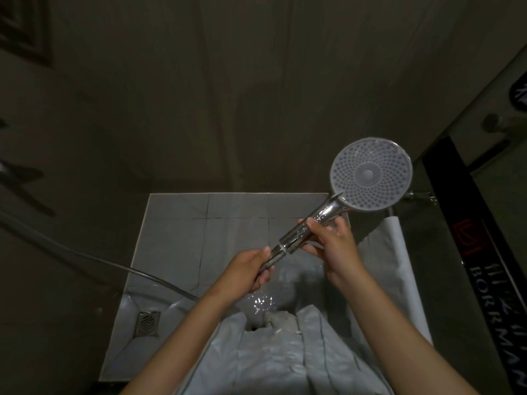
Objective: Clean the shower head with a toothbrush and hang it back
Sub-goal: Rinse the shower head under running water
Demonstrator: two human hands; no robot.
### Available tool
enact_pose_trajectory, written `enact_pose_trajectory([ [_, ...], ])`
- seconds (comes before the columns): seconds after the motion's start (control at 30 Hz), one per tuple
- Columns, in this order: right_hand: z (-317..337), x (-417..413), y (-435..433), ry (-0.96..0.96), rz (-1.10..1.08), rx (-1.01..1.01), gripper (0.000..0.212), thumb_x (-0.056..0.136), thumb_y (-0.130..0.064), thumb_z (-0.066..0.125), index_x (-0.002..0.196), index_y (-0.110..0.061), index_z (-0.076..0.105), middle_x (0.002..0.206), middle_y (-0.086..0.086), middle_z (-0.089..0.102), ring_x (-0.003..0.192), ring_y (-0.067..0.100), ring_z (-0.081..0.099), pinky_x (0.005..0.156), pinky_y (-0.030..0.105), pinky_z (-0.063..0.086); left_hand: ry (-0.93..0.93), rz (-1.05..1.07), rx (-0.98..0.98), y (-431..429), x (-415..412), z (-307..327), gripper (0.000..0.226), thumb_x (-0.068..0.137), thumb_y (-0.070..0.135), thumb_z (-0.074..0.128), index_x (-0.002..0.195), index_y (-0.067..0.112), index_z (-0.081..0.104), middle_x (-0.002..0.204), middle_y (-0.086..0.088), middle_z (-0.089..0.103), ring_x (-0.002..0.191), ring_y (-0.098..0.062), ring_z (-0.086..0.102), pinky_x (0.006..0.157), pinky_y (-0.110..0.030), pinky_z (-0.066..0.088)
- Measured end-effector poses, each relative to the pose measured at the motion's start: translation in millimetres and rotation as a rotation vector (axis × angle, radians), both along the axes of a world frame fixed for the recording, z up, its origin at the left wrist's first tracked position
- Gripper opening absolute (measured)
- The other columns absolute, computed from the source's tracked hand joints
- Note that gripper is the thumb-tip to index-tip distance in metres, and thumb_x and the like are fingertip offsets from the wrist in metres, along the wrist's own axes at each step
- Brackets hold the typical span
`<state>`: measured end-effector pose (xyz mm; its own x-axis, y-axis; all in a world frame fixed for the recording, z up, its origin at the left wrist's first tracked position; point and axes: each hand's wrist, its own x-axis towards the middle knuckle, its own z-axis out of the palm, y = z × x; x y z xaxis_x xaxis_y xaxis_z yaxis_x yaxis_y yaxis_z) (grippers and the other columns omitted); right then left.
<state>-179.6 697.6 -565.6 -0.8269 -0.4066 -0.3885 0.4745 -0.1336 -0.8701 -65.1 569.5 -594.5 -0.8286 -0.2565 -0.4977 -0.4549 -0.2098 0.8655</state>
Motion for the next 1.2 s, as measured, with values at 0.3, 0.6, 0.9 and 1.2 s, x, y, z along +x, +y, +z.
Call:
enact_pose_trajectory([
  [0.3,-0.1,0.8,3.7,0.0,-0.013,0.015,0.024,0.089,-0.005,0.057,0.112,-0.009,0.048,0.088,0.004,0.072,0.077,0.013,0.071,0.057,0.024,0.055,0.069,0.098,0.017,1.1,0.6,-4.2,0.028,0.08,-0.001,0.068,0.072,0.01,0.044,0.041,0.002,0.05,0.029,-0.006,0.031,0.033,-0.013,0.023],
  [0.6,0.7,-1.9,5.5,-0.001,-0.006,0.026,0.021,0.09,-0.005,0.057,0.107,-0.012,0.049,0.09,0.007,0.07,0.073,0.01,0.071,0.056,0.024,0.055,0.071,-0.015,0.032,2.0,0.2,-4.6,0.026,0.096,0.017,0.049,0.072,0.008,0.049,0.048,0.001,0.054,0.029,-0.005,0.031,0.034,-0.013,0.021],
  [0.9,2.7,-2.9,6.1,0.008,-0.003,0.026,0.018,0.089,-0.005,0.058,0.103,-0.012,0.05,0.081,0.001,0.074,0.073,0.012,0.071,0.056,0.023,0.055,0.028,0.017,0.021,4.7,-2.4,-2.2,0.036,0.099,0.031,0.04,0.075,0.008,0.055,0.046,-0.004,0.05,0.028,-0.006,0.03,0.034,-0.013,0.021],
  [1.2,3.4,-3.4,6.4,0.014,-0.009,0.022,0.021,0.09,-0.004,0.057,0.108,-0.01,0.048,0.085,0.003,0.073,0.072,0.01,0.071,0.055,0.022,0.054,0.085,0.036,-0.006,4.3,-4.4,-5.5,0.023,0.089,0.006,0.06,0.071,0.01,0.046,0.045,0.001,0.055,0.028,-0.004,0.029,0.033,-0.011,0.021],
])
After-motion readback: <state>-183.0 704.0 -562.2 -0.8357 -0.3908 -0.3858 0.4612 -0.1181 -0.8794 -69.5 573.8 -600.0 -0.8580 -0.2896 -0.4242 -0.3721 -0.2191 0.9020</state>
